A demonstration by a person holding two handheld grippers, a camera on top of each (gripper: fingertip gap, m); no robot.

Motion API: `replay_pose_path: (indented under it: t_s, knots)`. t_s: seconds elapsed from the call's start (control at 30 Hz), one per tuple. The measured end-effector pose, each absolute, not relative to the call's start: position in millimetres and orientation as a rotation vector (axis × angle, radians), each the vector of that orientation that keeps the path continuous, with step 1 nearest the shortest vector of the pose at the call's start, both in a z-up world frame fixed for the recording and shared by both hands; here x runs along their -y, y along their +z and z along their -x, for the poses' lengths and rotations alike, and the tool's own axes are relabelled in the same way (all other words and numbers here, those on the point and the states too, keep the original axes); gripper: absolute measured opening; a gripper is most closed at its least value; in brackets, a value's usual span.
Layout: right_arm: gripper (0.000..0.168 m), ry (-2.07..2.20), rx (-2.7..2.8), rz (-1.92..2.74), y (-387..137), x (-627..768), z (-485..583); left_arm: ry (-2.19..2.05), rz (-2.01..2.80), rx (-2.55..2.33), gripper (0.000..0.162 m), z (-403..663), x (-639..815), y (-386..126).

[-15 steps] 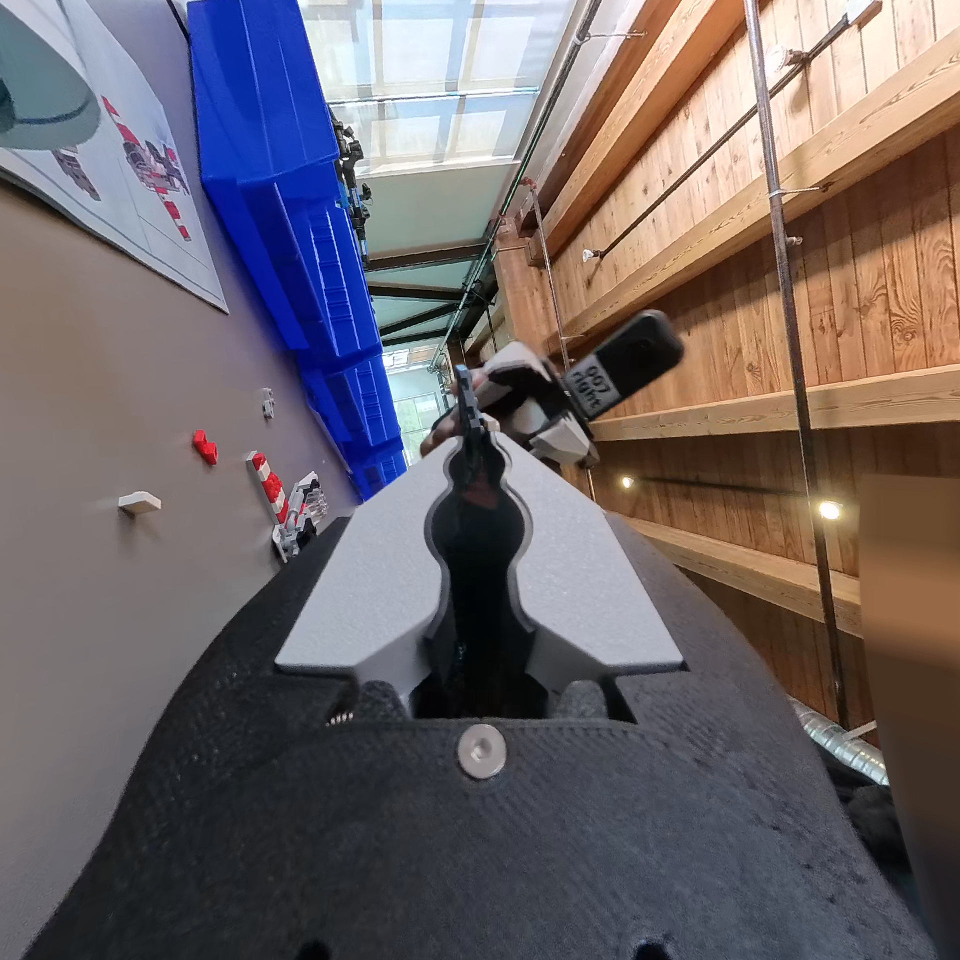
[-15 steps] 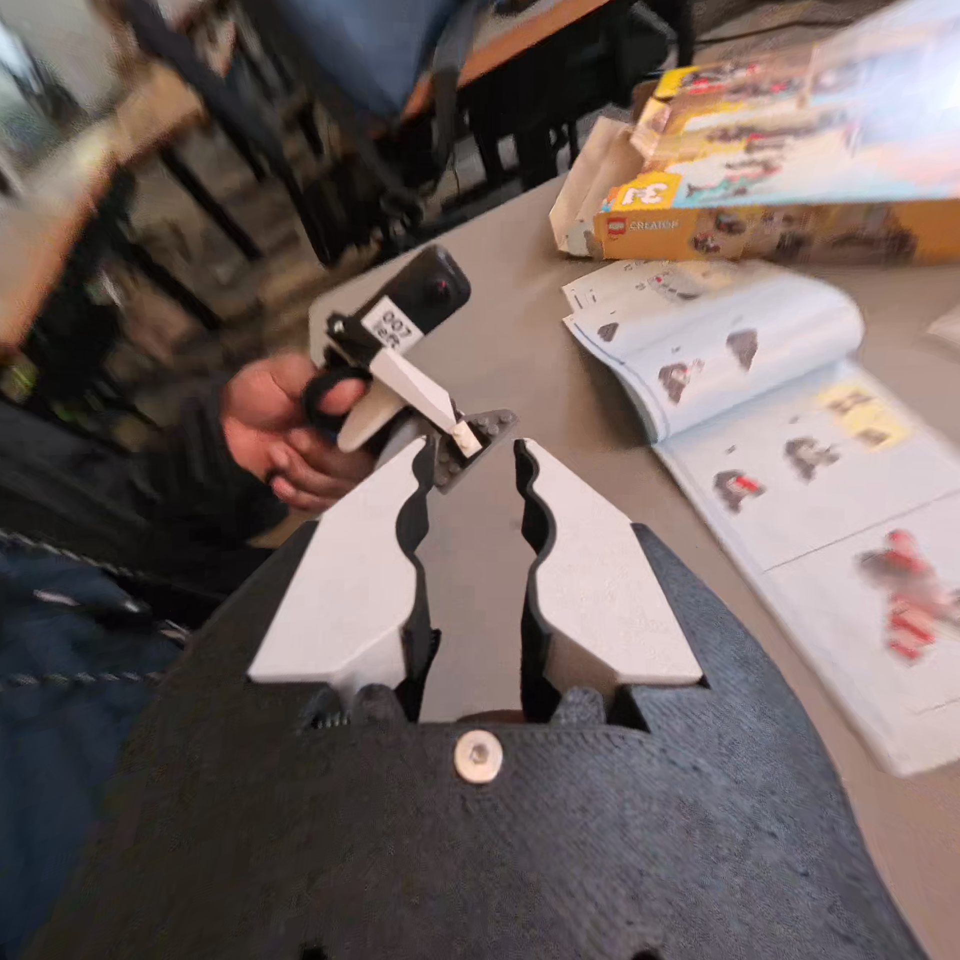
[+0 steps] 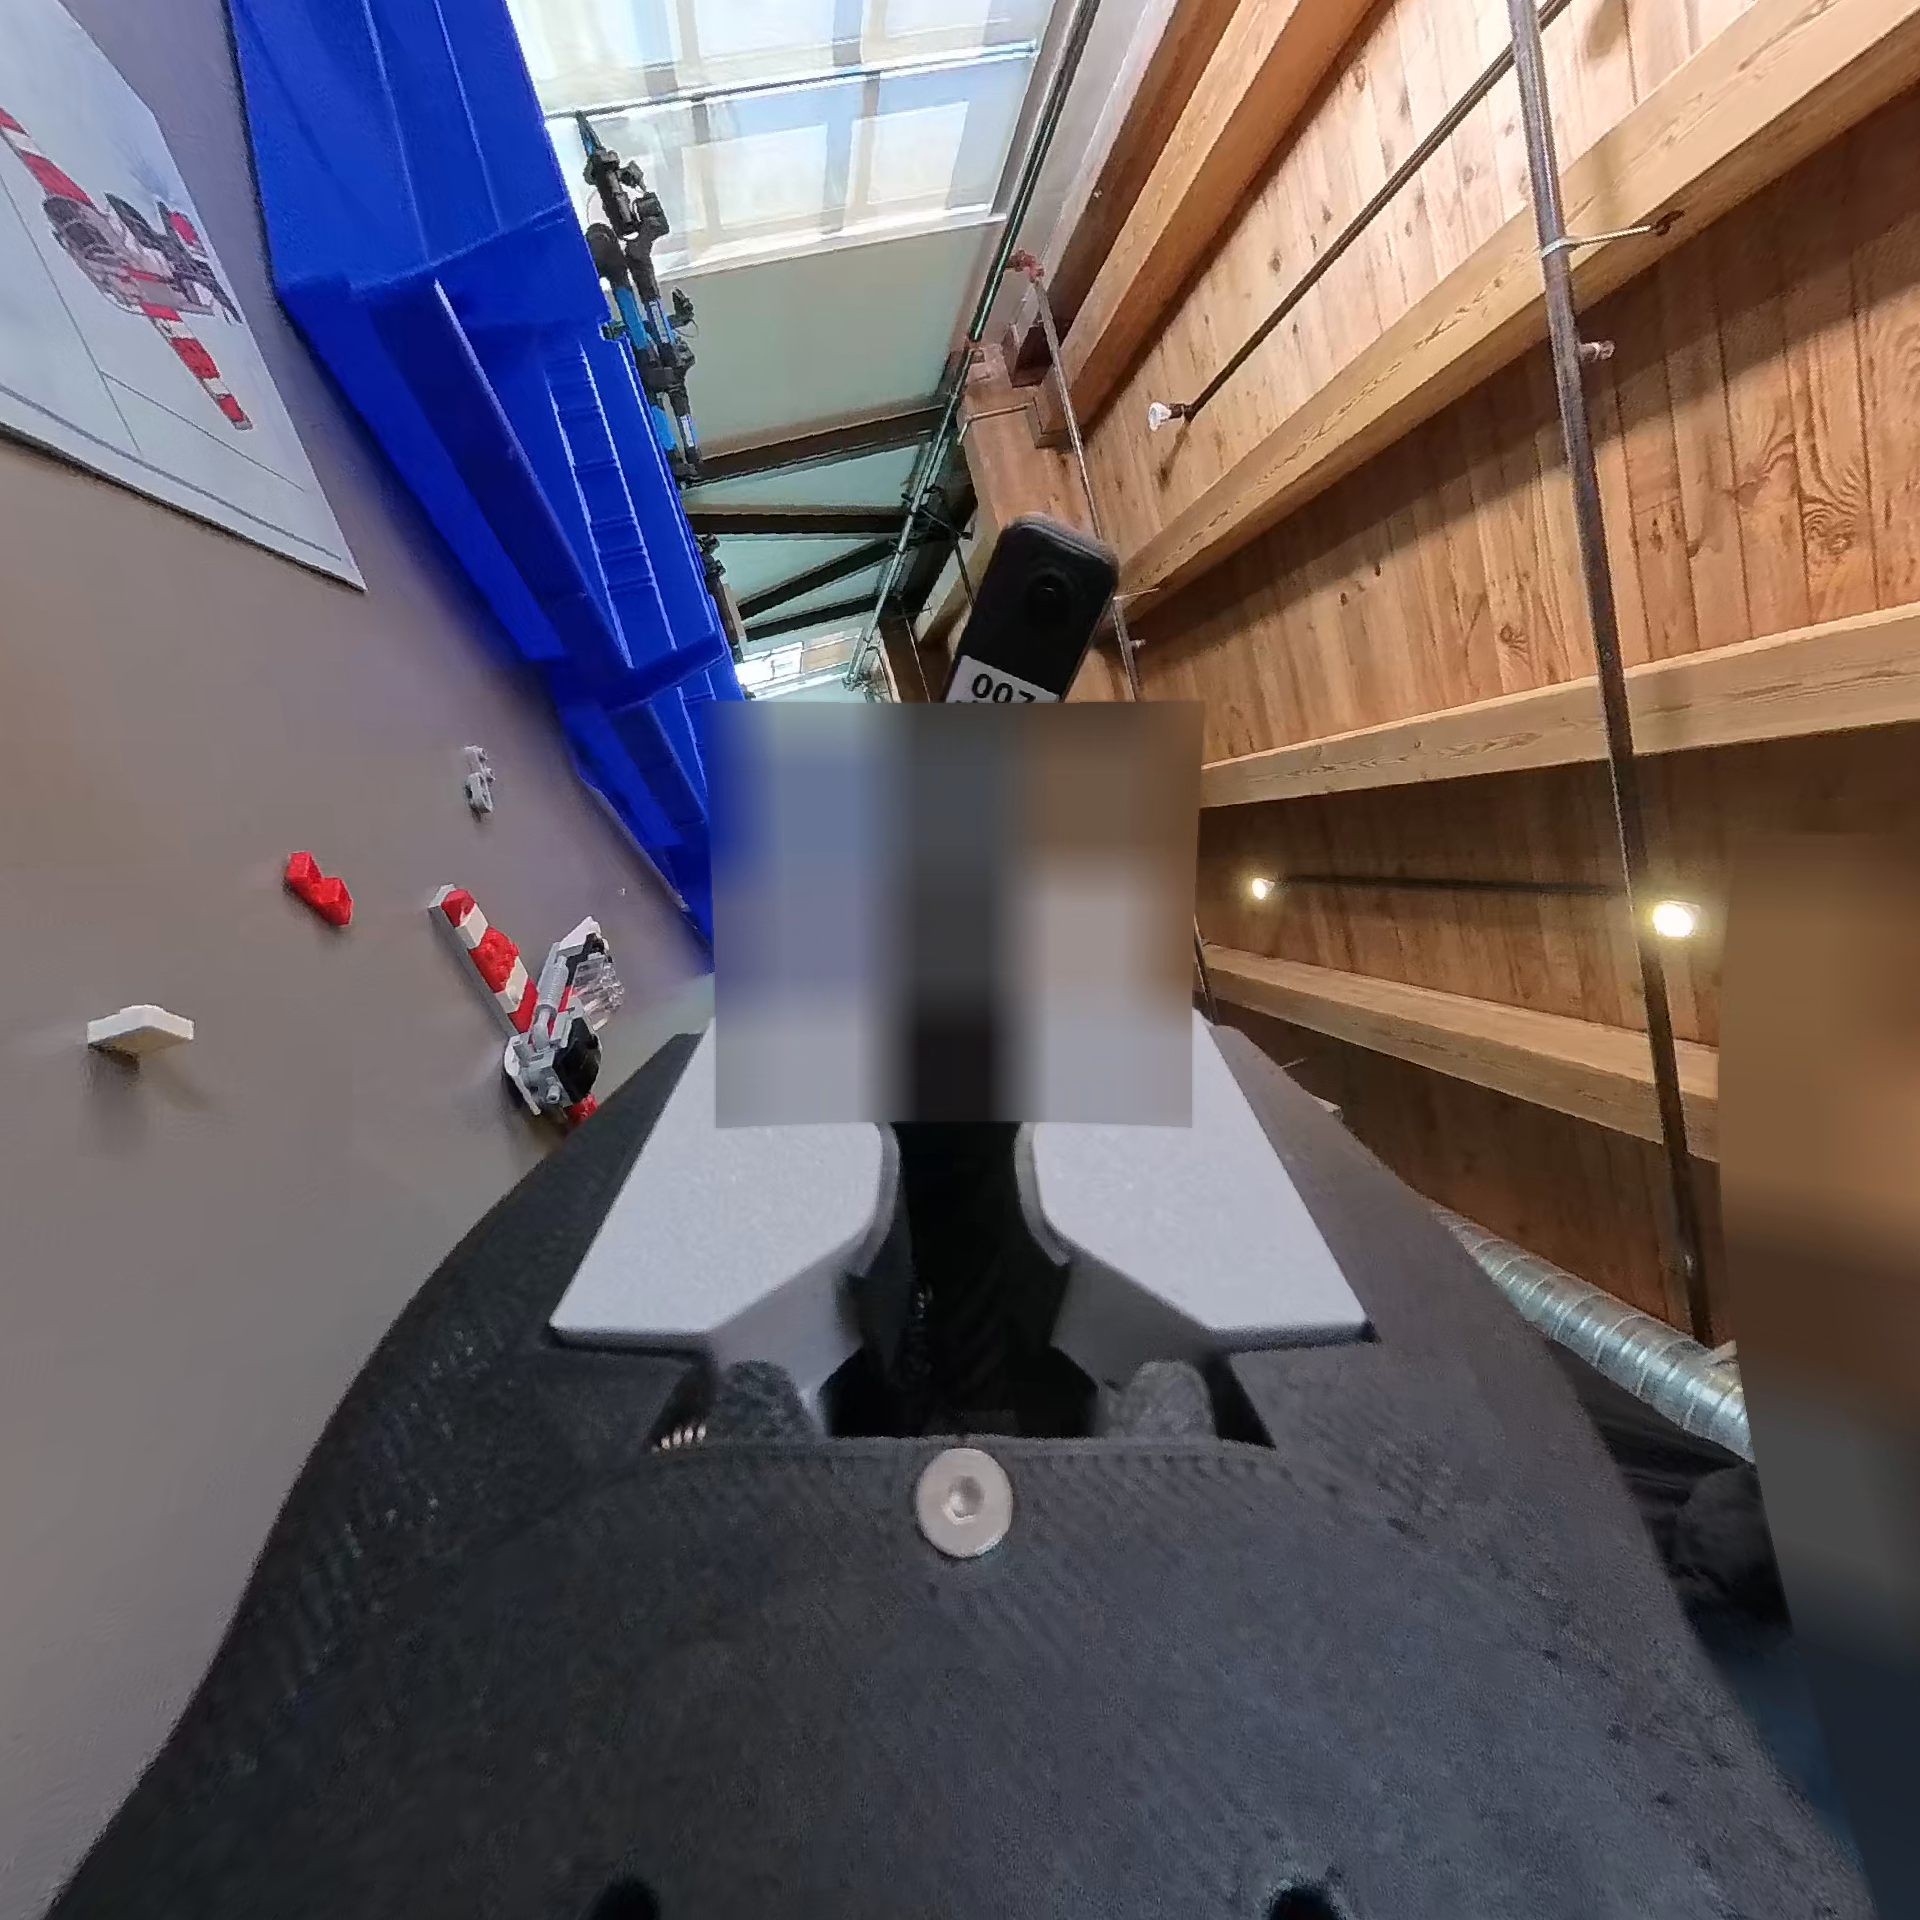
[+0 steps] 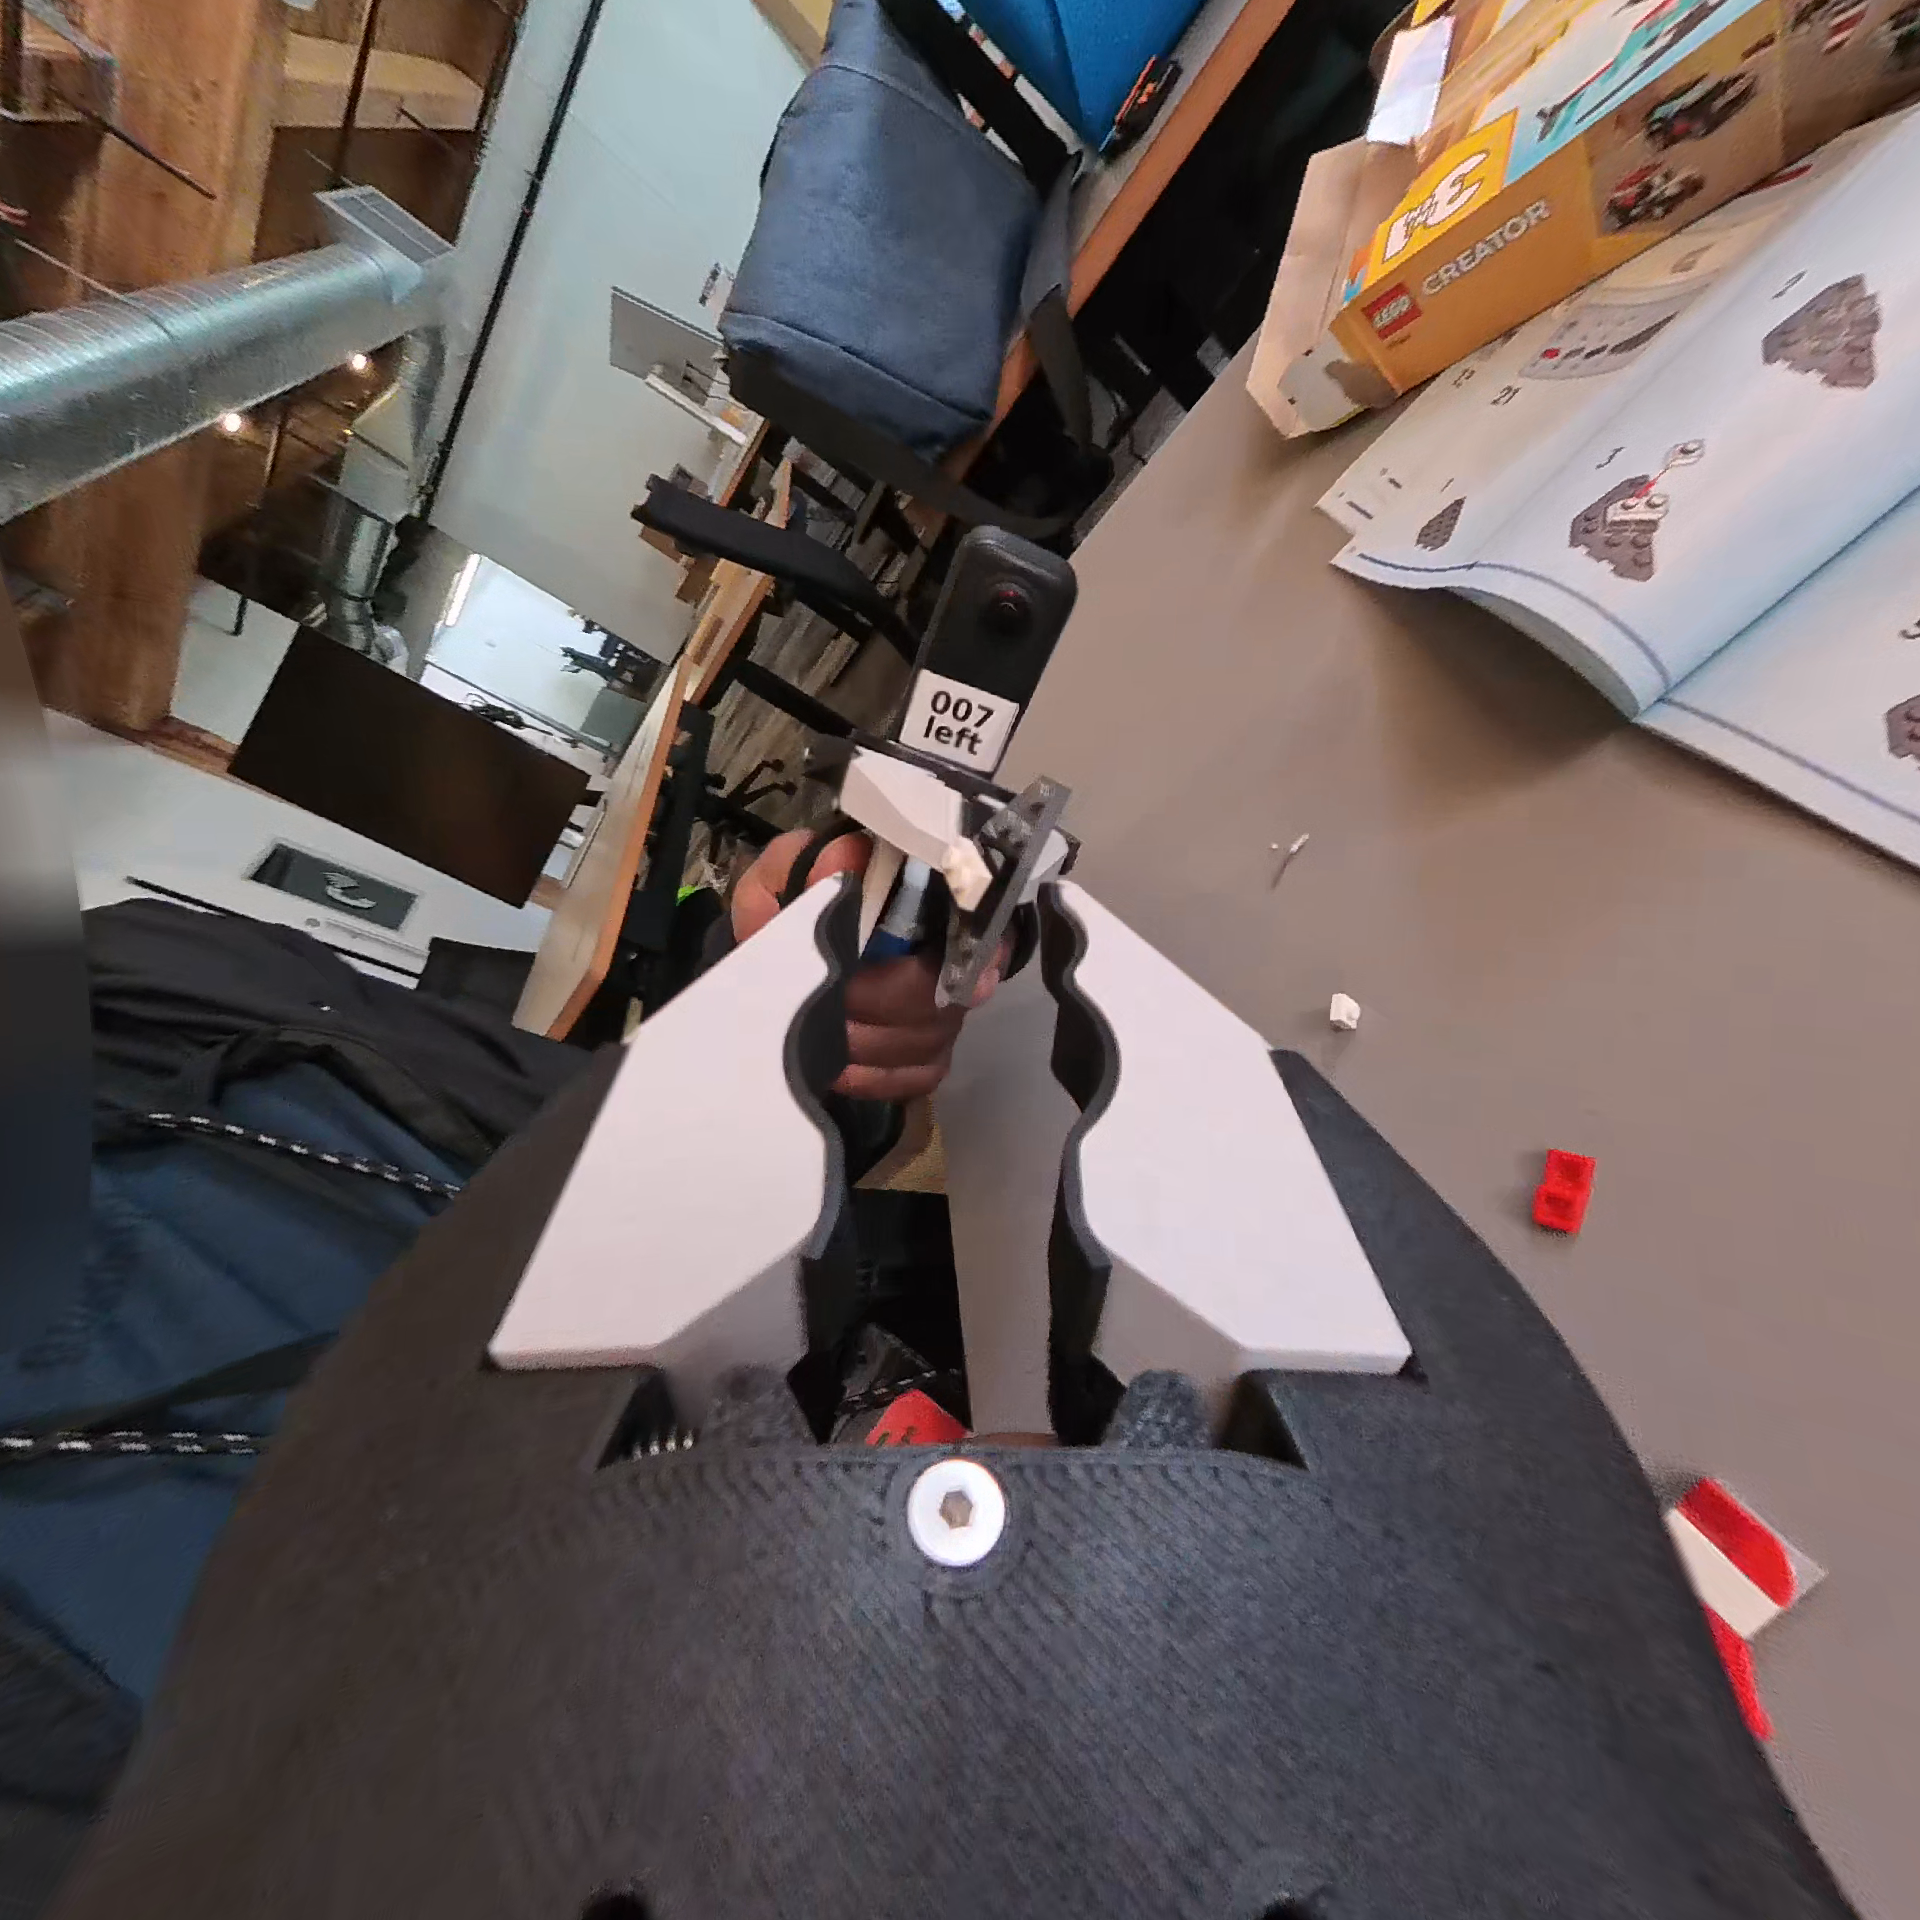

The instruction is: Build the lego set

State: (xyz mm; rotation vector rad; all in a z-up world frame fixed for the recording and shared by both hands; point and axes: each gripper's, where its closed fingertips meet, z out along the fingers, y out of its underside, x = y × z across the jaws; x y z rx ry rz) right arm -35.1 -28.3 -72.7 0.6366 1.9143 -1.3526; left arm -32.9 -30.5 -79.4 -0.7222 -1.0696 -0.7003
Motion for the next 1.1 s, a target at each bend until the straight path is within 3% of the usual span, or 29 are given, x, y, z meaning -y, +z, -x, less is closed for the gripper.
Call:
replay_pose_path:
  t_s: [0.4, 0.63, 1.1]
  knots:
    - [0.029, -1.346, -1.810, -0.614, -66.4, 27.9, 30.2, -0.707, 0.769, 1.002, 0.006, 25.5, 25.4, -70.2]
    - [0.016, -1.324, -1.814, -0.557, -66.7, 28.3, 22.9, -0.702, 0.803, 0.965, 0.007, 20.7, 22.5, -65.5]
    - [0.014, -1.233, -1.869, -0.425, -60.8, 17.2, 6.6, -0.683, 0.932, 0.883, 0.006, 5.5, 11.6, -59.6]
